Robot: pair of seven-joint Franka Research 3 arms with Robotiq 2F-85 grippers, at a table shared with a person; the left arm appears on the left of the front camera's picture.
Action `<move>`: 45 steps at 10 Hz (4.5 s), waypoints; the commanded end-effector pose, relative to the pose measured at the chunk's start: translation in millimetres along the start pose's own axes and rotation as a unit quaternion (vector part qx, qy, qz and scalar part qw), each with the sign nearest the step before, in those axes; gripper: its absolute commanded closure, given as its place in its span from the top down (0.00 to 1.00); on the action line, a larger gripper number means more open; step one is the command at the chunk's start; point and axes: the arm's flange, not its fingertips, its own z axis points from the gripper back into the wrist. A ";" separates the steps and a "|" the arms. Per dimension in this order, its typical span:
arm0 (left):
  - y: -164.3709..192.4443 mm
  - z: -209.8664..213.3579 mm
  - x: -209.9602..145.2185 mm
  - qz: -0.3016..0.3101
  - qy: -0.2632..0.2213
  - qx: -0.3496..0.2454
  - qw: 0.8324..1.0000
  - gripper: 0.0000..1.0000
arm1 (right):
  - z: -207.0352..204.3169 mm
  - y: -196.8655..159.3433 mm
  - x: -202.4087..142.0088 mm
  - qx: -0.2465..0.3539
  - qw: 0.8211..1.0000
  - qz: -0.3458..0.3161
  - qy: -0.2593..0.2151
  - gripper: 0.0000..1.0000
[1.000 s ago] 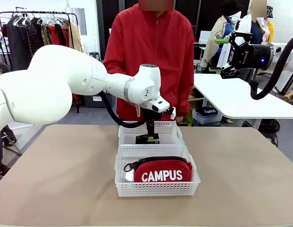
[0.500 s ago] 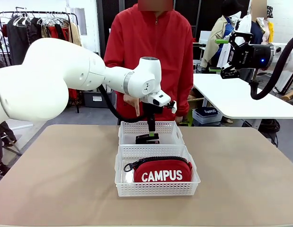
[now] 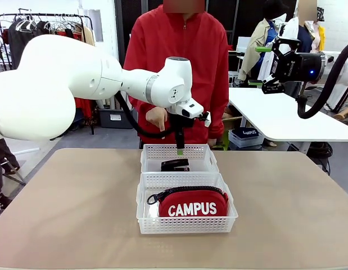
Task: Distribute items into two baskets.
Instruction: Place the picked Stapler into the Organizing basket as instructed by the person.
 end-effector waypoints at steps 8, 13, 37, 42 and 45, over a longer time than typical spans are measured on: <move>-0.7 -10.8 -0.1 0.000 0.002 -0.007 1.000 1.00 | -0.8 2.9 -0.3 -0.001 1.000 0.003 -0.002 1.00; -58.7 92.2 -43.0 0.056 -0.060 0.009 0.997 1.00 | -0.8 2.9 -0.3 -0.001 1.000 0.003 -0.002 1.00; -158.7 273.5 -282.6 0.520 -0.448 -0.072 0.724 1.00 | -0.8 2.9 -0.3 -0.001 1.000 0.003 -0.002 1.00; -159.9 287.4 -313.5 0.552 -0.479 -0.095 0.676 1.00 | -0.8 2.9 -0.3 -0.001 1.000 0.003 -0.002 1.00; -159.9 287.4 -313.5 0.552 -0.479 -0.095 0.676 1.00 | -0.8 2.9 -0.3 -0.001 1.000 0.003 -0.002 1.00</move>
